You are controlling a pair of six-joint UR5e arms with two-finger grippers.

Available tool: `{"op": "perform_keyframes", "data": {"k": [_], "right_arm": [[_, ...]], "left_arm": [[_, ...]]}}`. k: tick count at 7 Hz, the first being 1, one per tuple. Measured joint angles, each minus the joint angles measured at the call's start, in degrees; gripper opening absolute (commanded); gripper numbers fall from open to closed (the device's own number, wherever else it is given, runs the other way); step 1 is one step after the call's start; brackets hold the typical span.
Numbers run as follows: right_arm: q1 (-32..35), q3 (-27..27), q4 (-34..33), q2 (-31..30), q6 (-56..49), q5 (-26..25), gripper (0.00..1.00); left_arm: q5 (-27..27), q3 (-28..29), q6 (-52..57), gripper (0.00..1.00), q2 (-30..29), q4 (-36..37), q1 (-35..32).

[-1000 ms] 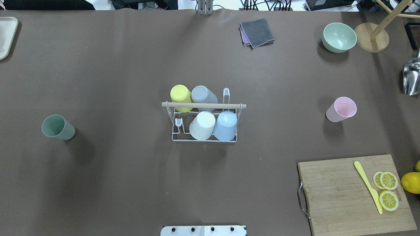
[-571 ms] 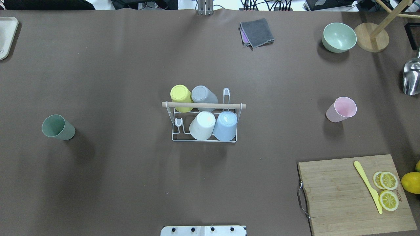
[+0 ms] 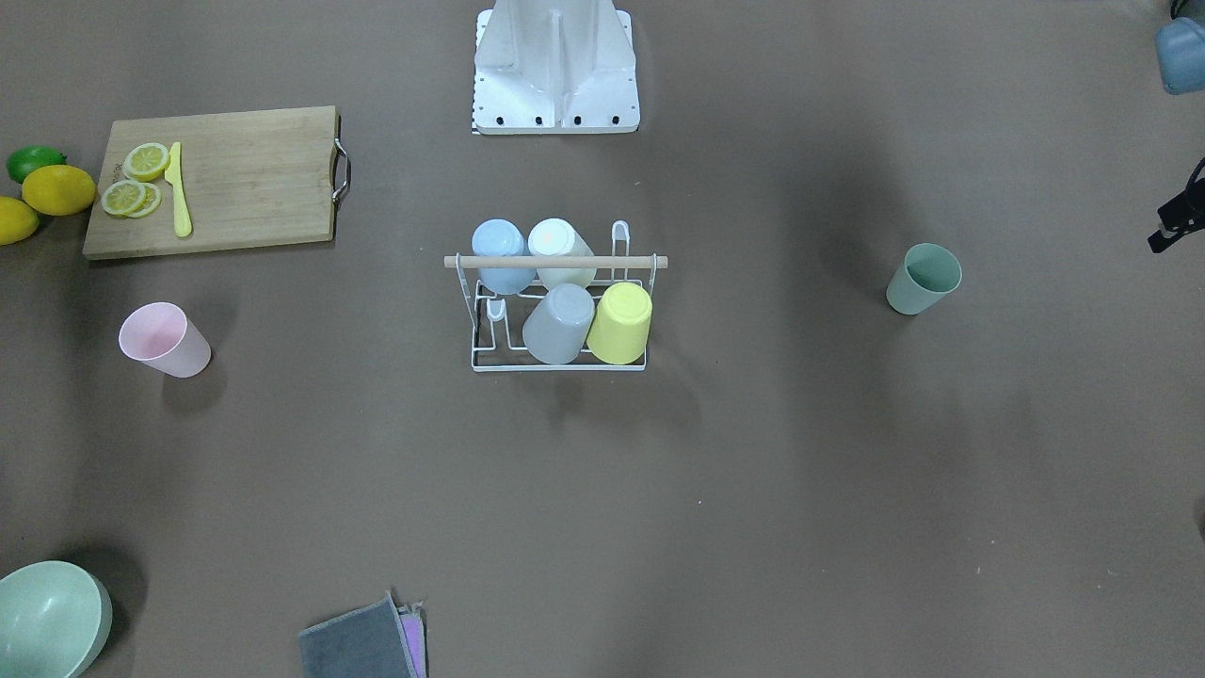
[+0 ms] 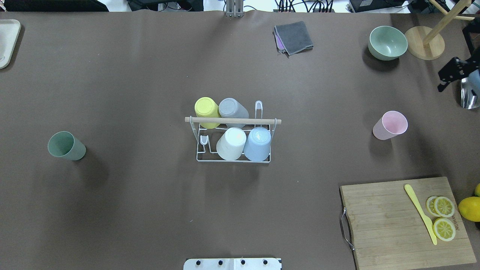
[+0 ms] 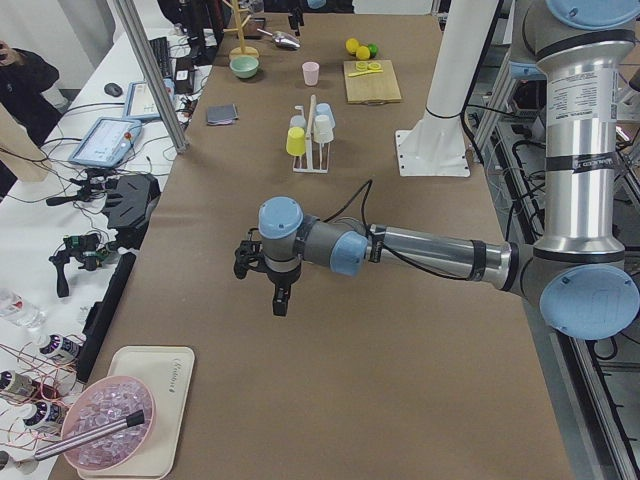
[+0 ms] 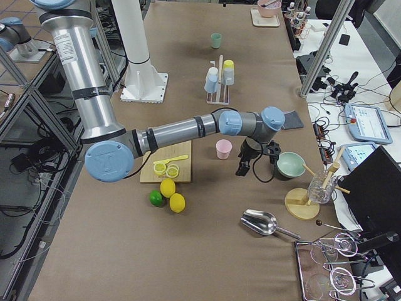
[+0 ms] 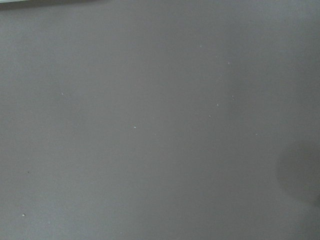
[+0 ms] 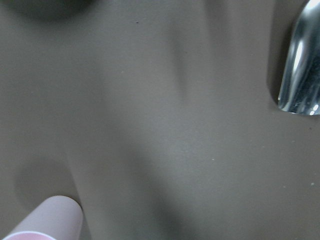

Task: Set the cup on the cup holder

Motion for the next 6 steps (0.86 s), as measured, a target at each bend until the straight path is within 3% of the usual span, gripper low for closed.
{"op": "perform_keyframes", "data": {"k": [3,6], "right_arm": [[-6.12,-11.26,-0.31,10.73,4.06,0.61,1.0],[-8.71,-23.63,-0.8,18.15,-4.79,3.08,0.99]], "left_arm": [[3.47,6.35,-0.03,0.98,-8.46,0.31,0.01],[4.29,17.84,-6.2,0.98,-20.82,3.09,0.36]]}}
